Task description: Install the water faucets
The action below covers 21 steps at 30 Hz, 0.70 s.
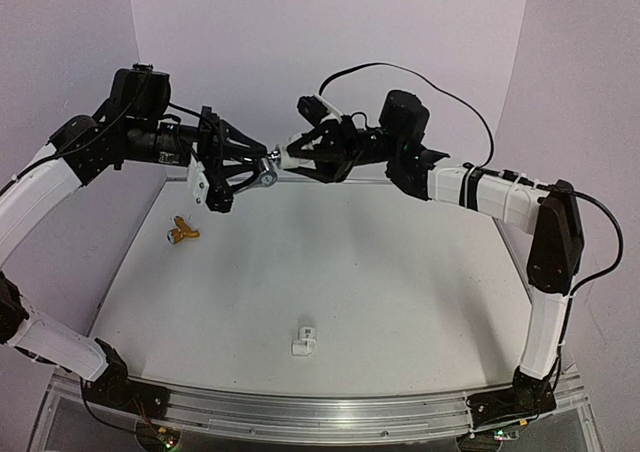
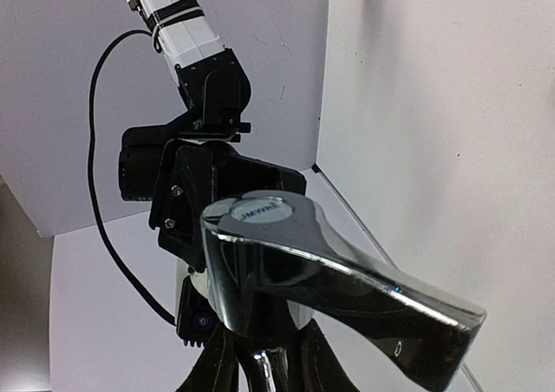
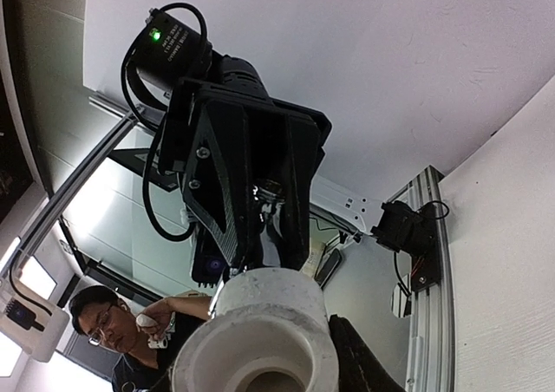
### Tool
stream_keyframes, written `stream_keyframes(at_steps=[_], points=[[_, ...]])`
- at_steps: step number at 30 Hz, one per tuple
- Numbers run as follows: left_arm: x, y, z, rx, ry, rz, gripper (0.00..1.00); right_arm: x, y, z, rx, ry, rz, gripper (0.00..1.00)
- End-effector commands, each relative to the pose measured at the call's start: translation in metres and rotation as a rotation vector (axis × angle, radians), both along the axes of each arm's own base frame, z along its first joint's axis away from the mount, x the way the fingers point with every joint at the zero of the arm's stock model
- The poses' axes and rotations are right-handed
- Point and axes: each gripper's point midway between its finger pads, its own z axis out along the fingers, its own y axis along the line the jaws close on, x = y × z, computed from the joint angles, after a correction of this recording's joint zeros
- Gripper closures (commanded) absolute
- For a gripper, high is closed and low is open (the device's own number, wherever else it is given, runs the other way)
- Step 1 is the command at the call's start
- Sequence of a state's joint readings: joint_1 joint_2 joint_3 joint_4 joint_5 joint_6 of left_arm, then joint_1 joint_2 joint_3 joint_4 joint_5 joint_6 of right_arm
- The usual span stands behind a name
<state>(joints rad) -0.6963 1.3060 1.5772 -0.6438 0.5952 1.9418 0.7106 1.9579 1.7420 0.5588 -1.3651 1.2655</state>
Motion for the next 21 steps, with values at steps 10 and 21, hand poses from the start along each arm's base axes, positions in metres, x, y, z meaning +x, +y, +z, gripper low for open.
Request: stream_keyframes(at_steps=[10,21], points=[[-0.002,-0.006,0.071,-0.562,0.904,0.109,1.00,0.022,-0.092,0.008,0.010,-0.521,-0.492,0.02],[-0.016,-0.022,0.033,-0.521,2.095,0.130,1.00,-0.004,-0.090,-0.001,0.052,-0.901,-0.416,0.02]])
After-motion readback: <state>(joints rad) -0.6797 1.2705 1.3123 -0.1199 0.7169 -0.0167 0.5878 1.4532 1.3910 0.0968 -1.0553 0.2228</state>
